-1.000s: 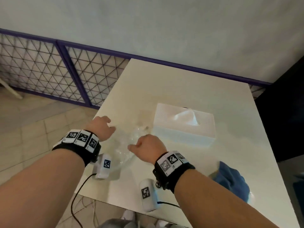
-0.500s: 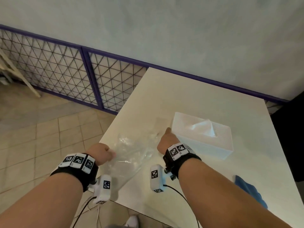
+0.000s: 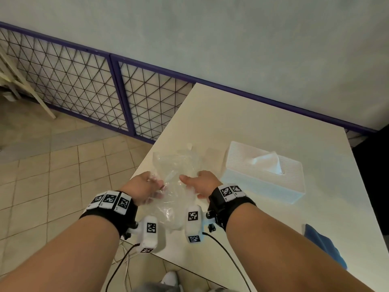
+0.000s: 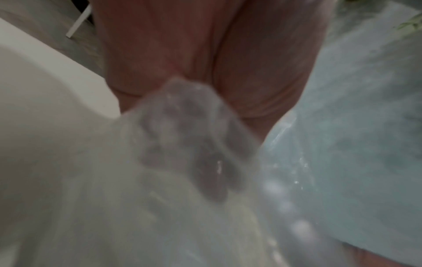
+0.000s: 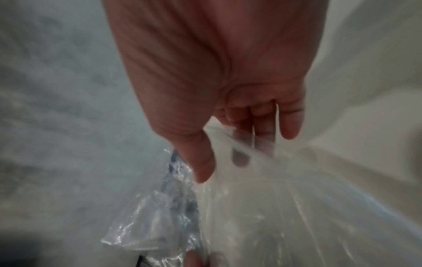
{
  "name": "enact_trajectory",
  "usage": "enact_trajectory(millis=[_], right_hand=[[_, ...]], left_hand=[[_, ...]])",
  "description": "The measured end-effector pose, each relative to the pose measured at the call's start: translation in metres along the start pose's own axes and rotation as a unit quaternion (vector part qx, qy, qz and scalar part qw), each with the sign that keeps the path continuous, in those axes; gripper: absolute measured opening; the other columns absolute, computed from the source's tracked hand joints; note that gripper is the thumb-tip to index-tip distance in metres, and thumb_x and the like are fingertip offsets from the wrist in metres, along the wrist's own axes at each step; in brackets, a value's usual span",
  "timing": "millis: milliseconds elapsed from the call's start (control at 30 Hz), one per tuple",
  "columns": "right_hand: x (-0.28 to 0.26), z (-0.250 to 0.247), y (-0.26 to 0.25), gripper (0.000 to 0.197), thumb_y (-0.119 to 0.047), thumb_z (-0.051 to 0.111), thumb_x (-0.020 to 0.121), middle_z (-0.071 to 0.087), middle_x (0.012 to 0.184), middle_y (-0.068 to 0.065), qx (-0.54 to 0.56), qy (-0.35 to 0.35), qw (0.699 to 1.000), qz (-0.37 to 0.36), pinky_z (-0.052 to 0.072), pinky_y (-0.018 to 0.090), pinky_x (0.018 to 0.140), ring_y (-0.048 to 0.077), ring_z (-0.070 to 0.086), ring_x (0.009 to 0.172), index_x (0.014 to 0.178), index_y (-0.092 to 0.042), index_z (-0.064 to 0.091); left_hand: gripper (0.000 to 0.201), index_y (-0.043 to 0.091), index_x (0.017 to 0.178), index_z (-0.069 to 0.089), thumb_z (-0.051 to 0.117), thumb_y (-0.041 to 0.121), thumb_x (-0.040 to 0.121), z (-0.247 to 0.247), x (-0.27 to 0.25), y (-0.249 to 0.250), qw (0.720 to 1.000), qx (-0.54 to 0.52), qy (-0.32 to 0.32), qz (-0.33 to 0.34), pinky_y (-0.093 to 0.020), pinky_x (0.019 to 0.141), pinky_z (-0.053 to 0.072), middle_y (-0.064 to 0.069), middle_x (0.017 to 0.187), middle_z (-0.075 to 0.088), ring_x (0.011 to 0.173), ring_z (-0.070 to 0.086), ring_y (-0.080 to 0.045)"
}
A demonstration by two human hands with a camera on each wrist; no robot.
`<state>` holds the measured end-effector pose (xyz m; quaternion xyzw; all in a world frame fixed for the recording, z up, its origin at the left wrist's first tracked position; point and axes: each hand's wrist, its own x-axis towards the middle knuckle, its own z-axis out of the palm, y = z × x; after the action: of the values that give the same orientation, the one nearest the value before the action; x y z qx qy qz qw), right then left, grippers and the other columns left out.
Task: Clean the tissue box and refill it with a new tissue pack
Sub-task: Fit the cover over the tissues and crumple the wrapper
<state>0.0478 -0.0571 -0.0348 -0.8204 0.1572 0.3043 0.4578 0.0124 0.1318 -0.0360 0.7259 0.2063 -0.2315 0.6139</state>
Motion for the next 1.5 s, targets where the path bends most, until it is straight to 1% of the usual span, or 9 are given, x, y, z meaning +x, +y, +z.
enact_trajectory(millis=[167, 300, 567, 833, 1100, 1200, 1333, 1433, 1500], right_hand=[[-0.002, -0.018, -0.002, 0.043, -0.027, 0.072, 0.079, 0.067, 0.111, 0.012, 0.012, 0.052, 0.998, -0.046, 0.054, 0.046, 0.091, 0.028, 0.066, 0.101, 0.115, -0.009, 0.057], [-0.015, -0.038, 0.006, 0.015, -0.01, 0.067, 0.084, 0.066, 0.089, 0.006, 0.177, -0.017, 0.983, -0.037, 0.054, 0.036, 0.072, 0.022, 0.066, 0.078, 0.096, -0.015, 0.06], [-0.031, -0.076, 0.024, 0.023, -0.007, 0.069, 0.081, 0.072, 0.092, 0.009, 0.23, -0.004, 0.972, -0.057, 0.054, 0.033, 0.069, 0.025, 0.067, 0.08, 0.104, -0.013, 0.065], [-0.04, -0.101, 0.052, 0.038, 0.006, 0.055, 0.09, 0.071, 0.077, 0.009, 0.318, -0.003, 0.943, -0.101, 0.053, 0.024, 0.056, 0.014, 0.064, 0.057, 0.112, -0.024, 0.065], [-0.056, -0.114, 0.06, 0.043, 0.024, 0.038, 0.079, 0.062, 0.073, 0.012, 0.41, 0.056, 0.908, -0.062, 0.05, 0.025, 0.048, 0.024, 0.056, 0.061, 0.063, -0.008, 0.062], [-0.064, -0.122, 0.064, 0.021, -0.002, 0.049, 0.084, 0.063, 0.089, 0.014, 0.497, -0.002, 0.867, -0.041, 0.054, 0.037, 0.07, 0.03, 0.06, 0.072, 0.075, -0.004, 0.068], [-0.068, -0.131, 0.07, 0.055, -0.062, 0.059, 0.079, 0.071, 0.1, 0.017, 0.494, -0.074, 0.866, 0.017, 0.048, 0.064, 0.087, 0.041, 0.066, 0.094, 0.098, -0.013, 0.075], [-0.071, -0.127, 0.067, 0.016, -0.022, 0.065, 0.086, 0.065, 0.094, 0.013, 0.399, -0.041, 0.916, -0.004, 0.058, 0.043, 0.064, 0.031, 0.063, 0.076, 0.099, -0.014, 0.07], [-0.068, -0.126, 0.068, 0.024, 0.001, 0.059, 0.084, 0.065, 0.098, 0.011, 0.379, -0.007, 0.925, -0.02, 0.055, 0.039, 0.065, 0.029, 0.061, 0.081, 0.098, -0.015, 0.07]], left_hand=[[0.032, 0.009, 0.104, 0.059, 0.062, 0.038, 0.09, 0.003, 0.003, 0.007, 0.995, -0.095, -0.014, 0.001, -0.036, 0.069, 0.052, -0.01, 0.072, 0.064, 0.075, 0.065, -0.028], [0.023, 0.004, 0.1, 0.065, 0.055, 0.024, 0.093, 0.011, 0.004, 0.011, 0.988, -0.15, -0.02, -0.013, -0.035, 0.06, 0.055, -0.011, 0.075, 0.057, 0.071, 0.068, -0.032], [0.009, 0.009, 0.099, 0.061, 0.056, 0.014, 0.094, 0.038, 0.006, 0.018, 0.985, -0.165, -0.029, 0.037, -0.026, 0.048, 0.049, -0.008, 0.077, 0.068, 0.06, 0.066, -0.026], [0.025, 0.013, 0.102, 0.065, 0.045, 0.0, 0.095, 0.064, 0.006, 0.025, 0.987, -0.138, -0.076, 0.041, -0.025, 0.05, 0.054, -0.009, 0.07, 0.07, 0.054, 0.066, -0.016], [0.048, 0.015, 0.064, 0.066, 0.036, -0.01, 0.092, 0.093, 0.005, 0.029, 0.962, -0.262, -0.076, 0.011, -0.016, 0.038, 0.047, -0.007, 0.073, 0.056, 0.056, 0.05, -0.017], [0.029, 0.01, 0.073, 0.057, 0.039, -0.003, 0.093, 0.098, 0.002, 0.037, 0.948, -0.308, -0.075, -0.005, -0.012, 0.033, 0.041, -0.002, 0.063, 0.057, 0.042, 0.054, -0.007], [0.033, 0.011, 0.069, 0.053, 0.036, -0.01, 0.089, 0.103, 0.003, 0.041, 0.966, -0.251, -0.056, 0.037, -0.015, 0.035, 0.038, -0.004, 0.064, 0.056, 0.043, 0.047, -0.011], [0.036, 0.011, 0.075, 0.058, 0.033, -0.008, 0.092, 0.104, -0.003, 0.043, 0.969, -0.239, -0.05, 0.043, -0.021, 0.045, 0.046, -0.009, 0.074, 0.062, 0.053, 0.058, -0.018], [0.026, 0.021, 0.103, 0.062, 0.036, 0.016, 0.099, 0.103, -0.005, 0.046, 0.958, -0.277, -0.07, 0.029, -0.038, 0.068, 0.055, -0.014, 0.101, 0.067, 0.082, 0.067, -0.033]])
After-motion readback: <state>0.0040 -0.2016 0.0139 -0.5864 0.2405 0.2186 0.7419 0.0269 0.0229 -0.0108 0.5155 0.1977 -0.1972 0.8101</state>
